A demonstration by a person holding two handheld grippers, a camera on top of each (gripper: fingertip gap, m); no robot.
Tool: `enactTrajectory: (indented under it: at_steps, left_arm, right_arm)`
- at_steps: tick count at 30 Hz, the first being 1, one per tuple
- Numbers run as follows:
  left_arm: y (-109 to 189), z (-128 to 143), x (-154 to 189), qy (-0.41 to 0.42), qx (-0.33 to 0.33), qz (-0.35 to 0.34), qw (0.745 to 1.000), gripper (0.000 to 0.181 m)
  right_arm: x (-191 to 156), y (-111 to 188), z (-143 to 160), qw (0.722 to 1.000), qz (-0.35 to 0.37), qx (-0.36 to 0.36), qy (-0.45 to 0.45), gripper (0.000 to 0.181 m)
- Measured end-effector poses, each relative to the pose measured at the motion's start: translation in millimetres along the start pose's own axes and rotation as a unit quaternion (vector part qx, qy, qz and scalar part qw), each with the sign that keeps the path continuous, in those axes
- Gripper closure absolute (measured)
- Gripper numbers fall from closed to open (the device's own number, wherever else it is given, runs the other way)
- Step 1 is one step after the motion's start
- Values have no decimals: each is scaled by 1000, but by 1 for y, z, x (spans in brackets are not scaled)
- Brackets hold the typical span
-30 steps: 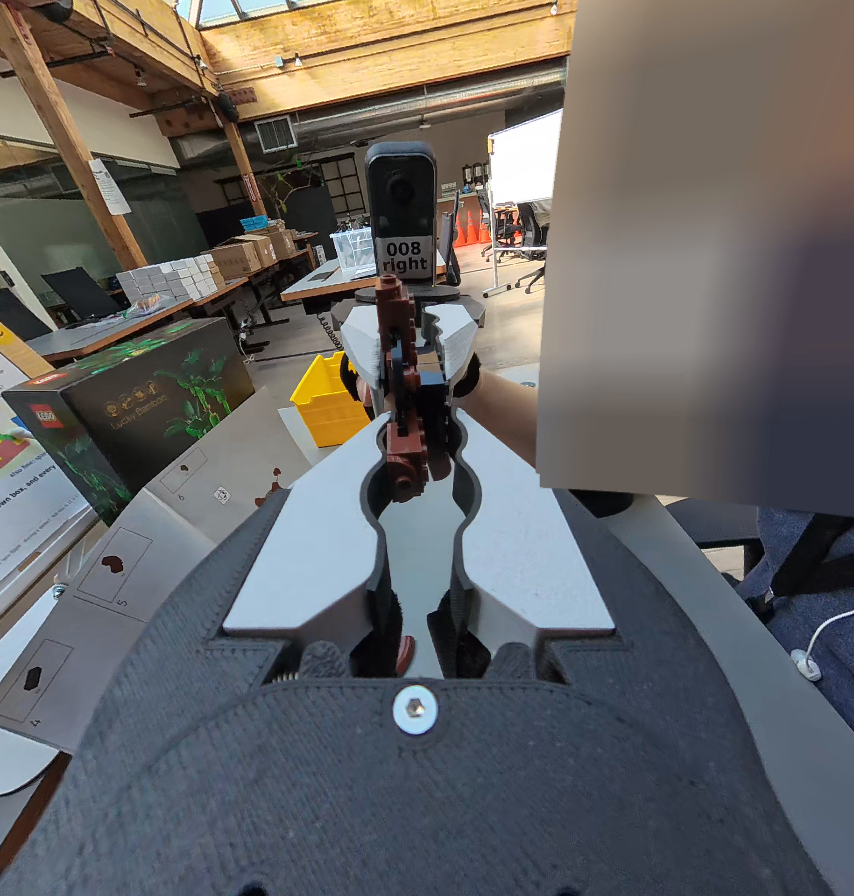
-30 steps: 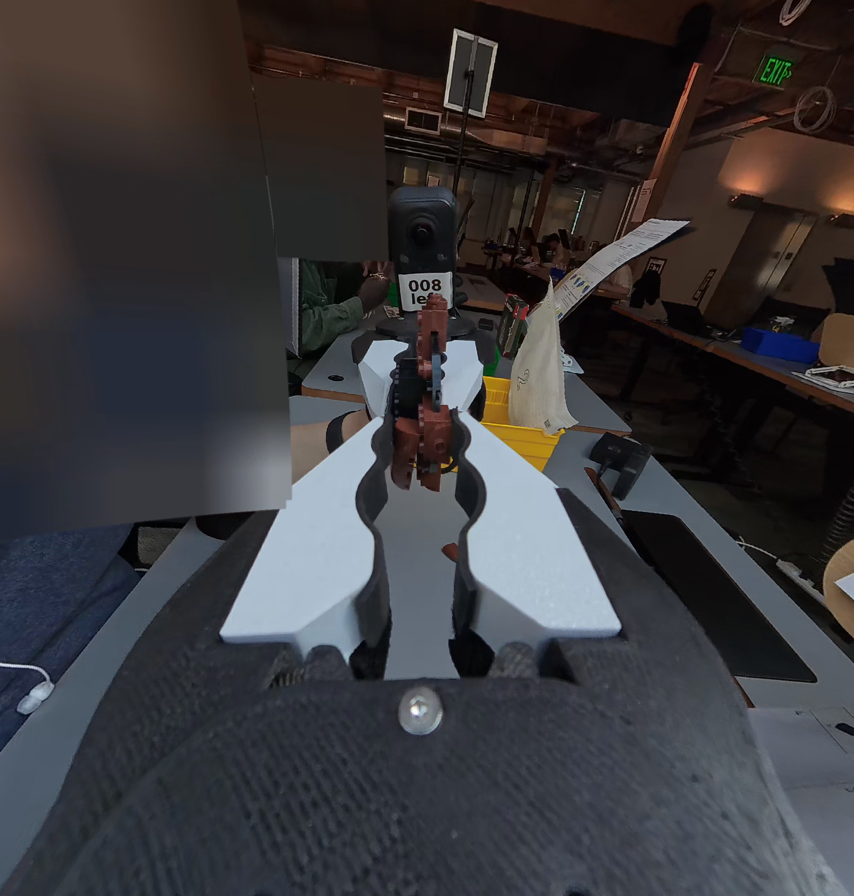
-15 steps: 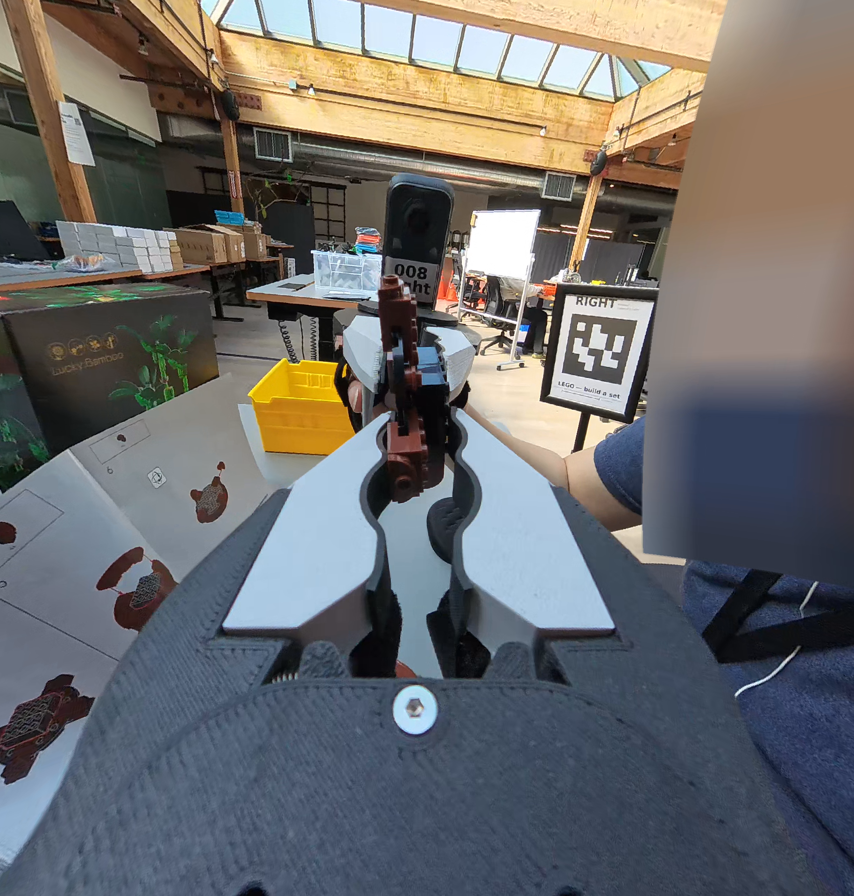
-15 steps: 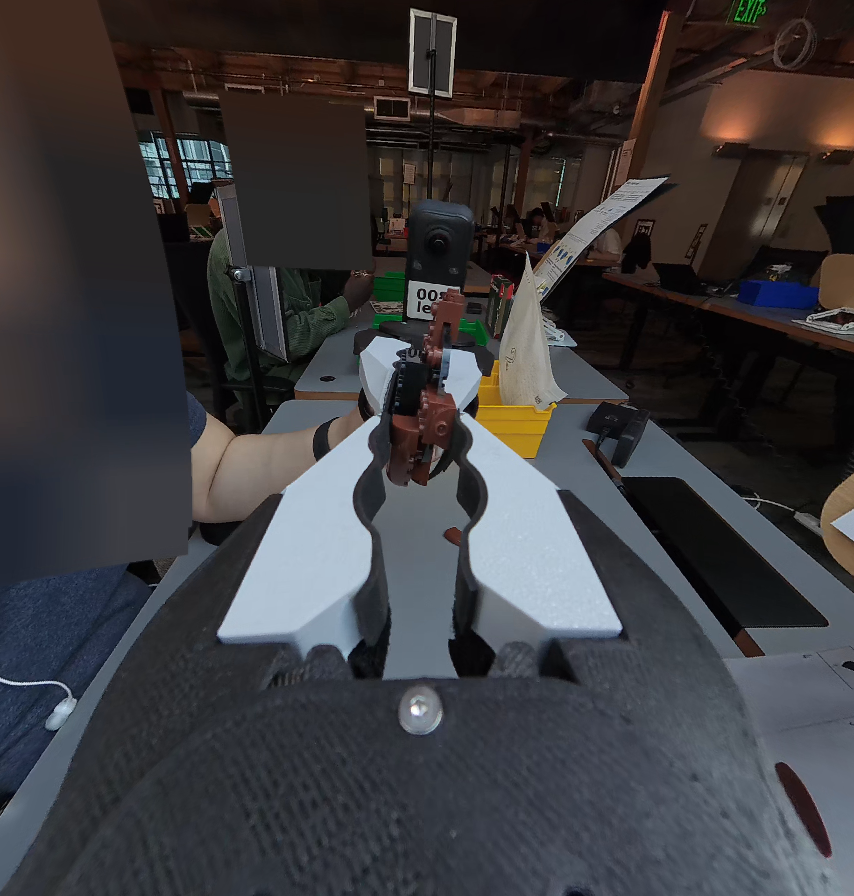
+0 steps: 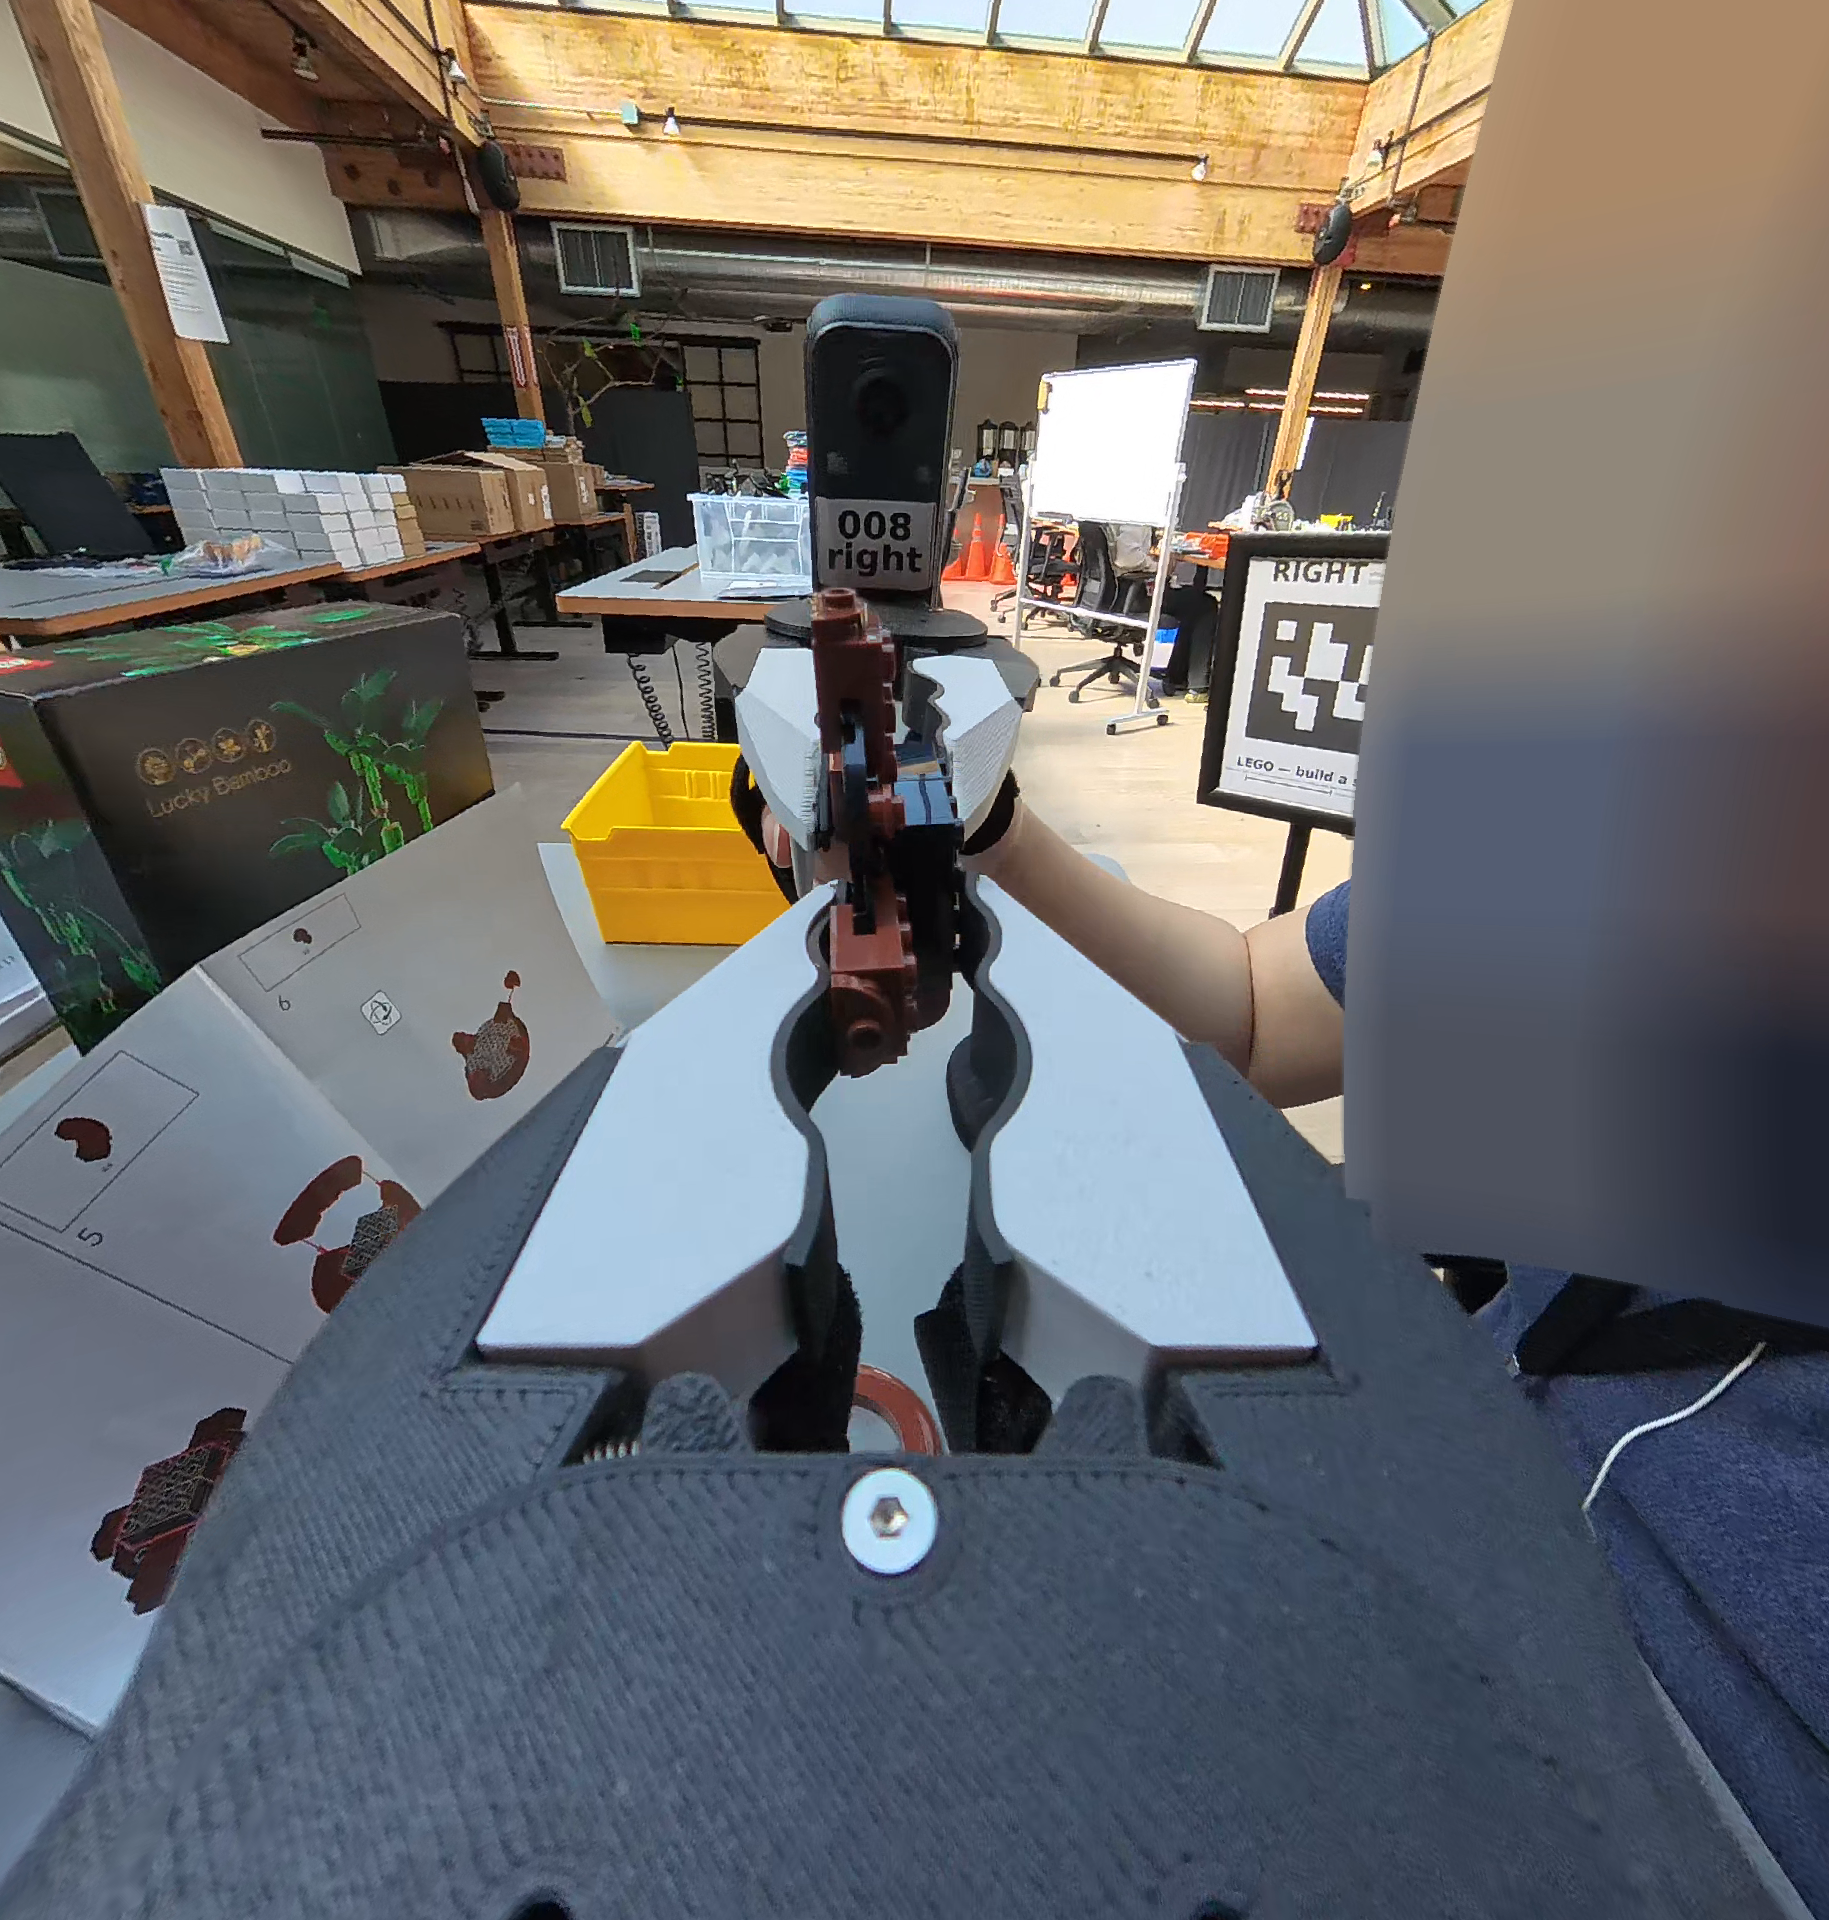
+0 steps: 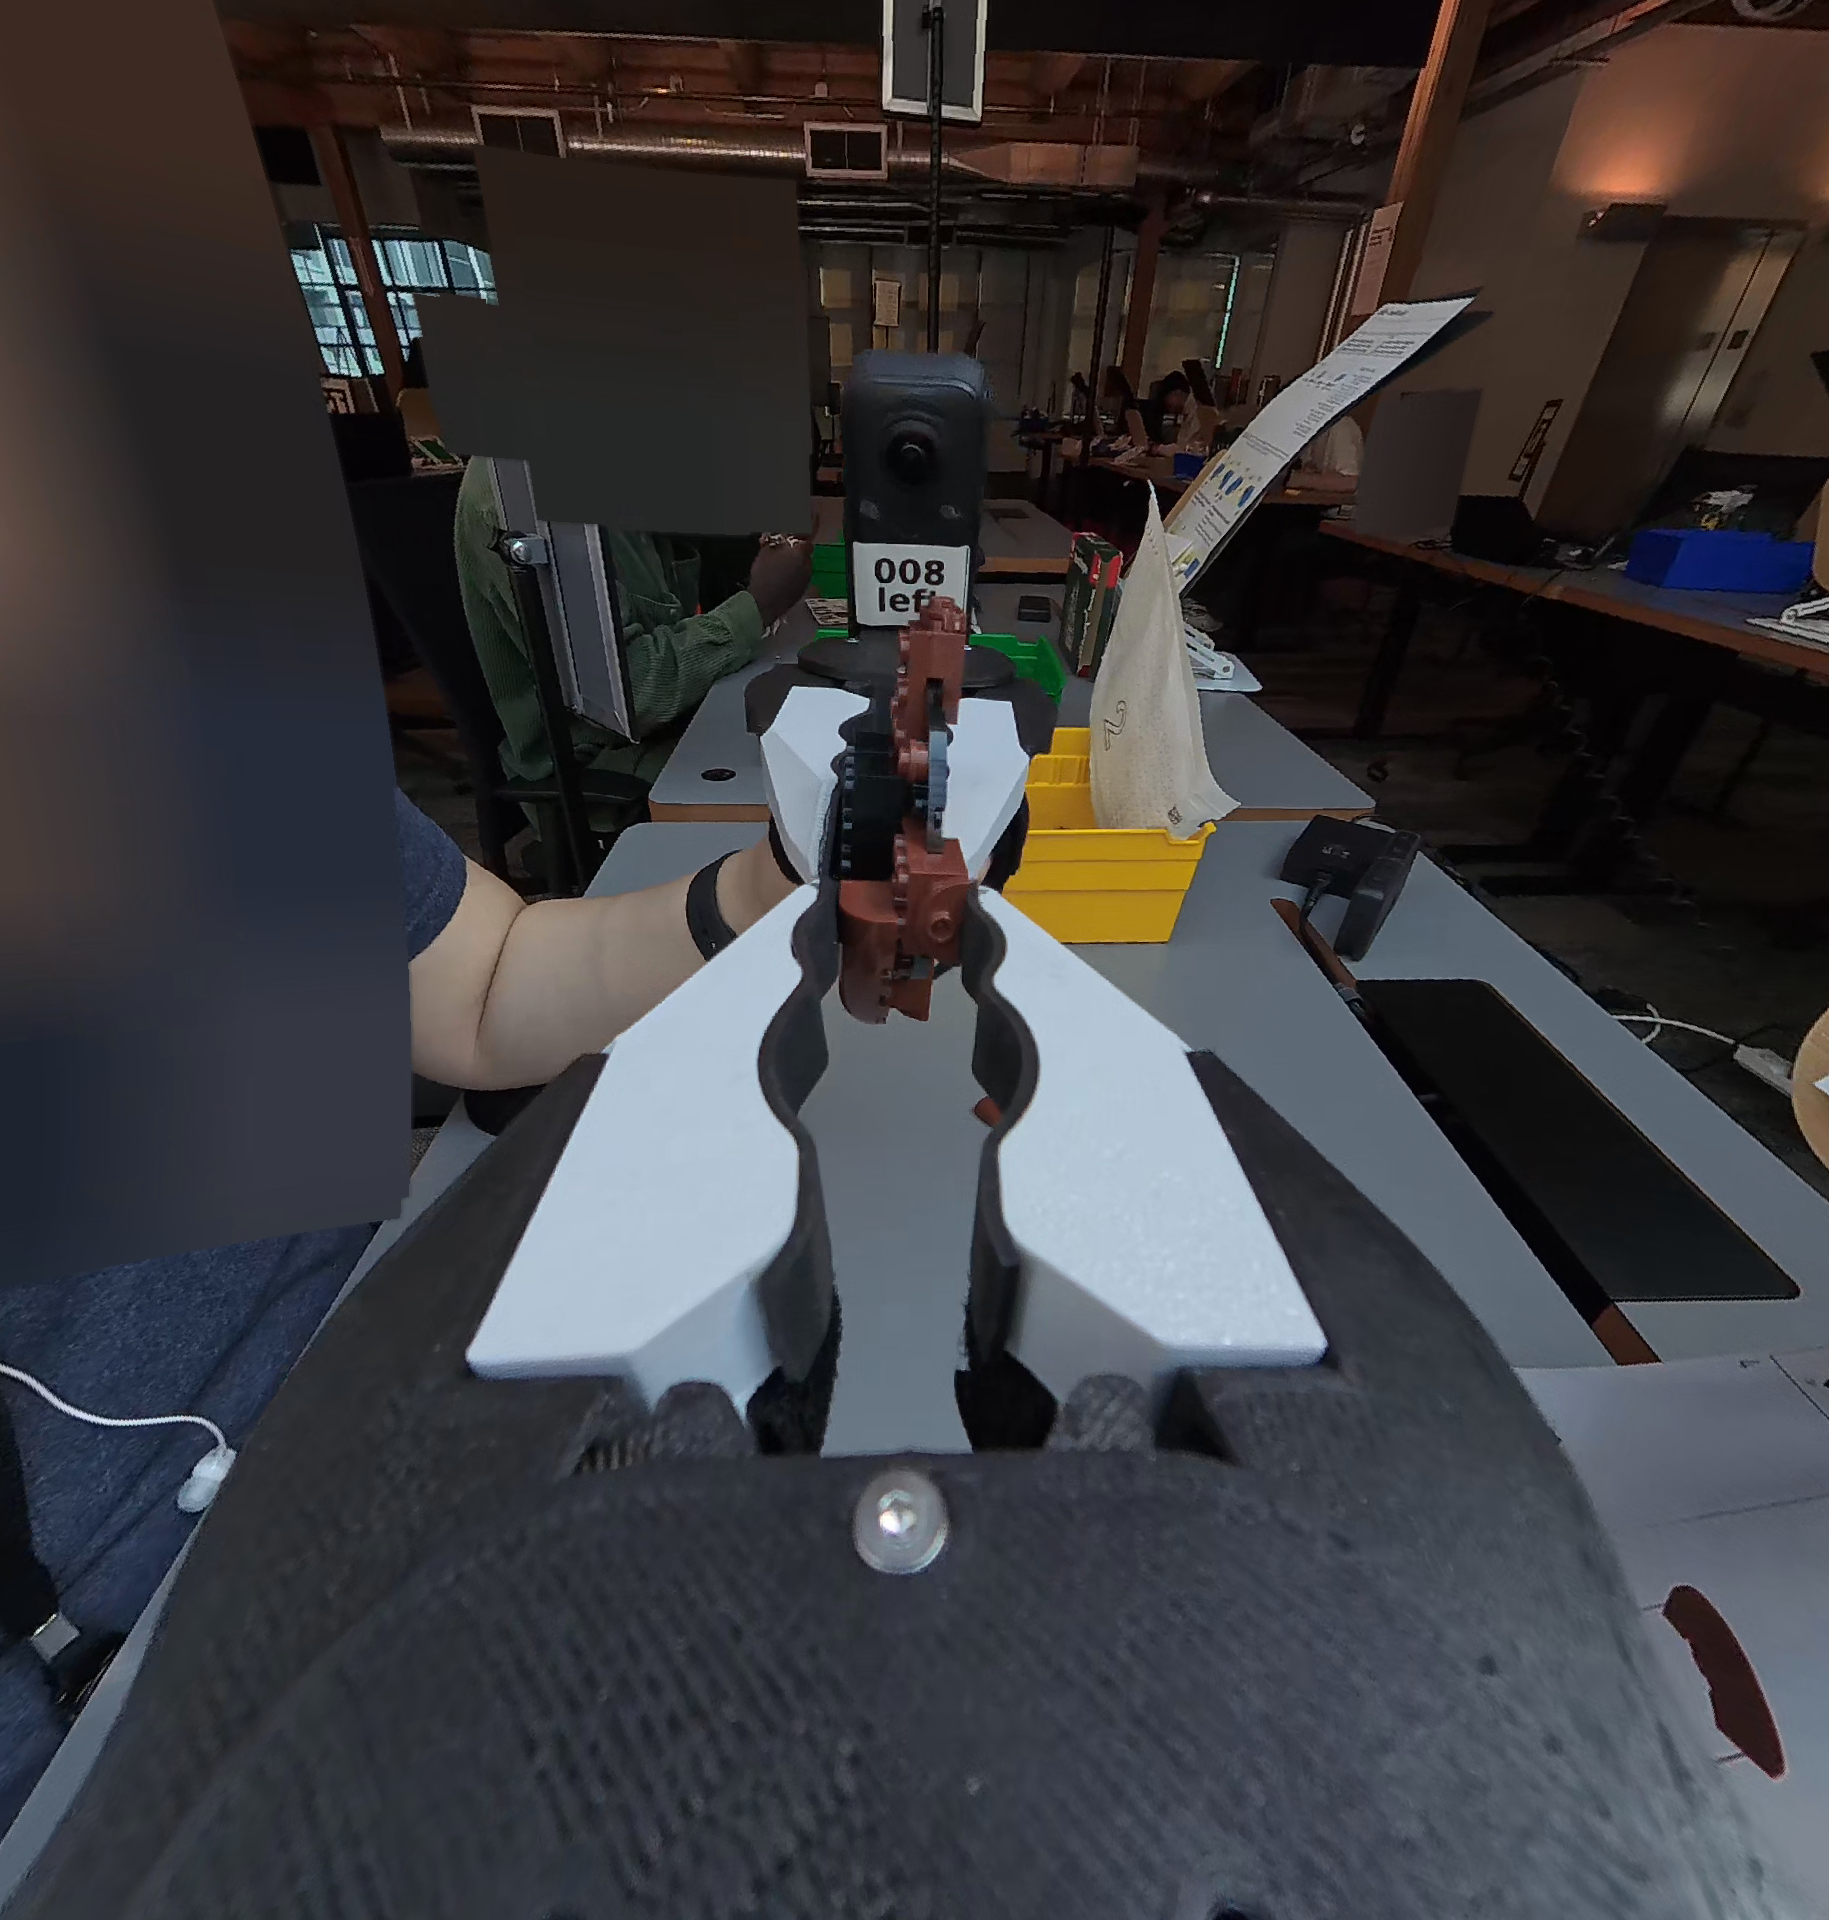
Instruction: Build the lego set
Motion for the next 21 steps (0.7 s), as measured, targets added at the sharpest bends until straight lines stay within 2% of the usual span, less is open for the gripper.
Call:
enactTrajectory:
  at_steps: [11,21]
  left_arm:
    - [-4,-5,1,26,7,-8,1000,164]
    - [-2,-6,3,2,15,-6,1000,164]
  right_arm:
    - [1,2,-6,1000,9,23,19,157]
    - [-2,-1,-7,999,6,22,30,158]
Point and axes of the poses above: each gripper's, where its closed fingertips meet, y back along the fingers, z out of its underside, x = y × z across the jaws, the point moved 3 cm from there along y, back along the fingers, and after that the axes turned 15 degrees about -z, right-handed, at the moved point
